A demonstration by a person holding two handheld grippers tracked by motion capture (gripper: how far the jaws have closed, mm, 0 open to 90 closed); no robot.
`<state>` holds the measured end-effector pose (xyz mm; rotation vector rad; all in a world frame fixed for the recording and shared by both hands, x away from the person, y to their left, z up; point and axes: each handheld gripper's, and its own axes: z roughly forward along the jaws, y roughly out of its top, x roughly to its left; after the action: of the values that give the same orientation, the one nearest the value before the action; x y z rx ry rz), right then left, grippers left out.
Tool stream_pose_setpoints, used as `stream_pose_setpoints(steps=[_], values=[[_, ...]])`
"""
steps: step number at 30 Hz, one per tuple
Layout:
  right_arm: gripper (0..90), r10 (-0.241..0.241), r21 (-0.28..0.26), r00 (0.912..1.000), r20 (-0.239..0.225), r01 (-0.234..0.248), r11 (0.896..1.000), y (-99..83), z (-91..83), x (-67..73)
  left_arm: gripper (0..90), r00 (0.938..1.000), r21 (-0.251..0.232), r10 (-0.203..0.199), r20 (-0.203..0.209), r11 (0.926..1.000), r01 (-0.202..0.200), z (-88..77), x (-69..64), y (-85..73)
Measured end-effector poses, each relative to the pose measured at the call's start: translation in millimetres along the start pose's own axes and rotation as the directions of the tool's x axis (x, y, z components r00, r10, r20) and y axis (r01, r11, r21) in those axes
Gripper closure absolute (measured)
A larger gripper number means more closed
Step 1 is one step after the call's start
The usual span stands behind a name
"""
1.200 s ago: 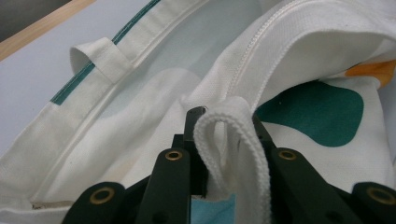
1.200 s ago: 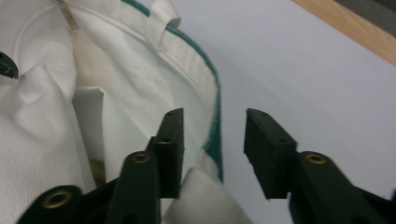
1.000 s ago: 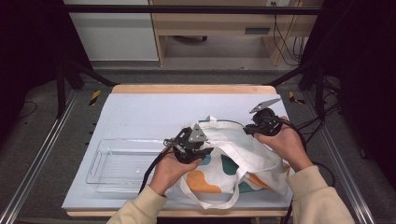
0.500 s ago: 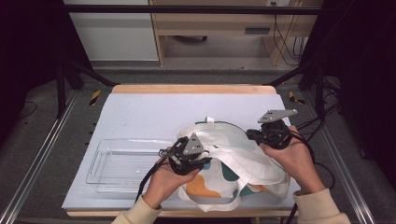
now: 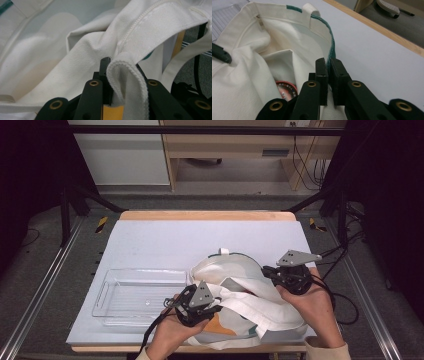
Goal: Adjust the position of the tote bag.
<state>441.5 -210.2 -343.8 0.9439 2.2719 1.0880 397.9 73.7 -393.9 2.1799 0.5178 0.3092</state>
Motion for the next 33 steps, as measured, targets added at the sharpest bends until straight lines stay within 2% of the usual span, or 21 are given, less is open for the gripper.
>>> stream_pose_setpoints(steps=[3, 7, 12, 15, 17, 18, 21, 22, 25, 26, 29, 30, 33], values=[[85.1, -0.008, 0.012, 1.0, -0.003, 0.008, 1.0, -0.2, 2.2, 0.0, 77.5, 1.0, 0.001, 0.003, -0.001, 1.0, -0.003, -0.6, -2.3, -3.0], [85.1, 0.004, -0.009, 0.9999, -0.013, -0.004, 1.0, -3.3, -0.6, -0.4, 77.4, 1.0, 0.007, -0.003, 0.002, 1.0, 0.003, 0.0, -5.9, -8.4], [85.1, 0.028, -0.028, 0.999, -0.034, -0.029, 0.999, -8.4, -2.6, -1.1, 75.7, 0.9996, -0.022, -0.029, -0.003, 0.9993, 0.029, -5.6, -6.6, -13.5], [85.1, 0.026, -0.03, 0.999, -0.037, -0.027, 0.999, -8.2, -3.5, 1.4, 62.3, 0.9986, -0.06, -0.05, -0.019, 0.997, 0.049, -13.7, -7.3, -14.2], [85.1, 0.024, -0.028, 0.9991, -0.036, -0.025, 0.999, -7.9, -3.6, 2.3, 50.3, 0.9979, -0.072, -0.059, -0.026, 0.9958, 0.057, -16.9, -7.5, -14.1], [85.1, 0.022, -0.027, 0.9992, -0.033, -0.023, 0.999, -7.6, -3.5, 3.4, 45.6, 0.9969, -0.085, -0.069, -0.038, 0.9942, 0.065, -24.0, -8.0, -14.5], [85.1, 0.022, -0.028, 0.9993, -0.03, -0.023, 0.999, -7.6, -3.5, 3.1, 38.8, 0.9969, -0.096, -0.072, -0.03, 0.9929, 0.069, -31.1, -8.5, -15.9], [85.1, 0.025, -0.027, 0.9992, -0.033, -0.026, 0.999, -7.8, -3.5, 3.4, 36.9, 0.9964, -0.104, -0.08, -0.027, 0.9916, 0.077, -37.9, -7.2, -15.8], [85.1, 0.022, -0.023, 0.9991, -0.036, -0.023, 0.999, -8.2, -3.3, 5.2, 34.4, 0.9959, -0.127, -0.089, -0.015, 0.9881, 0.087, -43.6, -6.2, -14.1], [85.1, 0.022, -0.025, 0.9991, -0.036, -0.023, 0.999, -8.5, -3.2, 5.6, 34.0, 0.9965, -0.126, -0.084, 0.006, 0.9884, 0.084, -48.3, -6.4, -11.2], [85.1, 0.023, -0.024, 0.999, -0.039, -0.024, 0.999, -9.1, -3.2, 5.7, 33.6, 0.9969, -0.138, -0.078, 0.014, 0.9872, 0.079, -51.5, -6.0, -7.3], [85.1, 0.025, -0.025, 0.9988, -0.041, -0.026, 0.999, -9.3, -3.2, 6.0, 32.0, 0.9967, -0.138, -0.074, 0.035, 0.9873, 0.078, -52.8, -6.2, -2.9], [85.1, 0.026, -0.027, 0.9988, -0.042, -0.027, 0.999, -9.4, -4.2, 6.0, 32.1, 0.9978, -0.142, -0.059, 0.031, 0.9878, 0.063, -53.2, -7.0, 1.7]])
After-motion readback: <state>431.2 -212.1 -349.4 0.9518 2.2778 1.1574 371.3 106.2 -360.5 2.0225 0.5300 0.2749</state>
